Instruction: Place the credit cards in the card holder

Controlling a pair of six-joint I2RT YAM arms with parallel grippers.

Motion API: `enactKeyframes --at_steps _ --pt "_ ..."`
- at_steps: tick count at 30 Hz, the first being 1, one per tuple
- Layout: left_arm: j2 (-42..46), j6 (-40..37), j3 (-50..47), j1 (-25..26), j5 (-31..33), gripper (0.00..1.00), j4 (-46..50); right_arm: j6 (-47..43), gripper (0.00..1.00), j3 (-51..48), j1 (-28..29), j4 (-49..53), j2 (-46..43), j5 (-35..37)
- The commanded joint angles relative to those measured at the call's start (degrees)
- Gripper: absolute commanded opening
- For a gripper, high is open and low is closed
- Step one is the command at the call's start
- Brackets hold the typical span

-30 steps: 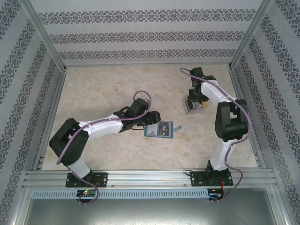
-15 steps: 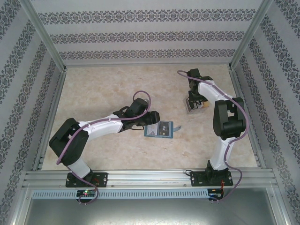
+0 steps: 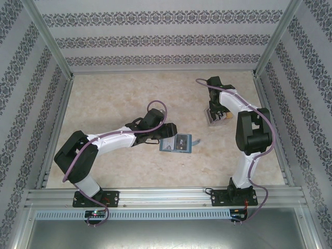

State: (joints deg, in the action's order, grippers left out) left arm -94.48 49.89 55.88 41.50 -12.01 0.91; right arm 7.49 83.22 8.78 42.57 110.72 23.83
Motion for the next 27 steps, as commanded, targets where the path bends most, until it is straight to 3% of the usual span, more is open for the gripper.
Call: enactKeyframes --at_steps 1,7,12,19,27 --pt "0.8 -0.1 -0.5 -0.7 -0.7 0.64 0.9 0.0 0.31 -0.8 0.0 -0.4 -2.2 2.6" --pt "0.9 0.1 -0.7 -0.7 -0.8 0.63 0.6 0.0 0.31 -1.1 0.0 -0.5 -2.5 2.9" --pt "0.8 0.1 -0.5 -0.7 -1.0 0.64 0.8 0.0 0.22 -1.1 0.0 -0.5 -2.7 2.4" --pt "0.6 0.3 -0.4 -0.7 -1.2 0.63 0.6 0.3 0.20 -1.4 0.0 -0.2 -3.9 1.5" --pt "0.6 0.4 -0.5 -0.7 -1.1 0.64 0.7 0.7 0.10 -1.6 0.1 0.3 -6.5 -1.7"
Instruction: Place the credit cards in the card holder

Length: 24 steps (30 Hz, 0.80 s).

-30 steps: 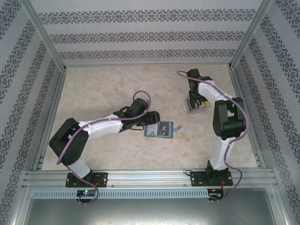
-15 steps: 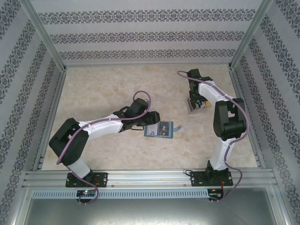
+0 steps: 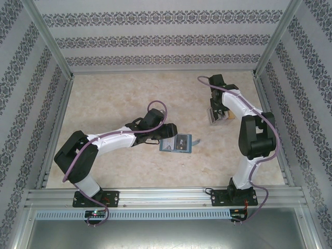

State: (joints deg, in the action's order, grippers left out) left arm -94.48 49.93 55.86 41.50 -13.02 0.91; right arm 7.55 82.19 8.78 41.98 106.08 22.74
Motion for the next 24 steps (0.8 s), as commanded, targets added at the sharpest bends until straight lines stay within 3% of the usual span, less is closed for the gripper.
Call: enactKeyframes --at_steps 1,9,16,24 --pt "0.6 0.3 -0.4 -0.7 -0.2 0.63 0.7 0.8 0.10 -0.7 0.0 1.0 -2.1 -1.1" --pt "0.9 0.5 -0.6 -0.7 -0.1 0.63 0.7 2.4 0.09 -1.2 0.1 2.3 -5.1 -4.8" --pt "1.8 0.5 -1.1 -1.0 1.3 0.64 1.8 5.8 0.02 -4.9 0.1 1.0 -13.0 -10.9" --pt "4.0 0.5 -3.4 -3.1 3.0 0.64 4.9 18.9 0.00 -21.2 0.4 -12.5 -26.8 -36.7"
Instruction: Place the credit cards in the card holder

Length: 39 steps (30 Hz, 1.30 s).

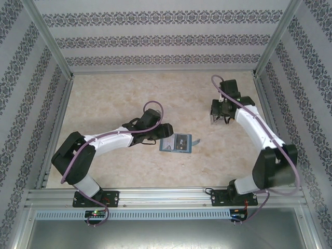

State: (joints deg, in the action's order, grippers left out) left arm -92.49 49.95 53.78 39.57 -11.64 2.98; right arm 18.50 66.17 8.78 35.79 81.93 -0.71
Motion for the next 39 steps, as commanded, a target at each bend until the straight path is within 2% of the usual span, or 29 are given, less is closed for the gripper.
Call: enactKeyframes --at_steps 1,4,11,23,31,39 --pt "2.3 0.7 -1.8 -1.6 1.5 0.64 2.7 9.8 0.00 -7.6 1.0 -8.9 -3.8 -15.9" --pt "2.7 1.0 -3.0 -2.5 0.7 0.64 2.6 13.6 0.00 -11.8 4.4 -10.9 -4.6 -17.4" --pt "3.3 1.6 -4.2 -3.2 0.3 0.64 2.2 19.0 0.00 -18.8 11.3 -15.5 -6.4 -14.6" --pt "2.5 2.0 -4.5 -4.3 -1.2 0.65 1.3 23.1 0.00 -24.8 12.3 -18.5 -9.9 -15.1" --pt "1.0 2.8 -5.6 -4.3 -3.0 0.64 0.2 23.9 0.00 -26.6 13.3 -21.3 -7.6 -16.8" --pt "-0.9 2.5 -4.5 -4.3 -4.7 0.61 -0.3 23.8 0.00 -28.3 14.7 -21.6 -5.1 -13.5"
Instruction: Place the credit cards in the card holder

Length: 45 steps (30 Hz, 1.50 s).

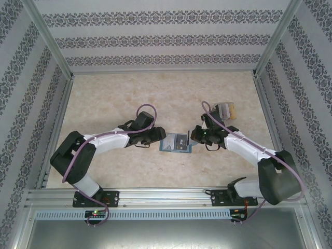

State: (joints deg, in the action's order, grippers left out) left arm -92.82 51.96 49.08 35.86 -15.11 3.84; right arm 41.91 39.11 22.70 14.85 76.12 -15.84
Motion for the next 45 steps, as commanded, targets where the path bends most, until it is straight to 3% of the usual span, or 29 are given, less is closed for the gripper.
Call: enactKeyframes --at_steps 1,14,24,37,45 --pt "-0.8 0.5 0.2 -0.6 -1.3 0.61 -1.2 0.2 0.00 -1.3 0.8 -0.5 0.9 1.8" --pt "-2.9 0.7 1.1 -0.6 -3.0 0.58 -1.9 -4.0 0.00 -0.9 0.8 0.4 0.6 3.2" --pt "-5.0 0.7 1.7 -0.6 -4.6 0.55 -2.3 -1.9 0.00 -3.8 1.5 -6.5 2.8 -0.2" --pt "-6.7 1.7 1.6 -0.3 -6.6 0.35 -4.8 1.1 0.00 -0.1 2.7 -6.0 -2.4 -4.0" --pt "-7.3 2.7 1.3 0.4 -7.4 0.30 -6.7 2.7 0.00 1.9 5.0 -7.7 0.0 -5.1"
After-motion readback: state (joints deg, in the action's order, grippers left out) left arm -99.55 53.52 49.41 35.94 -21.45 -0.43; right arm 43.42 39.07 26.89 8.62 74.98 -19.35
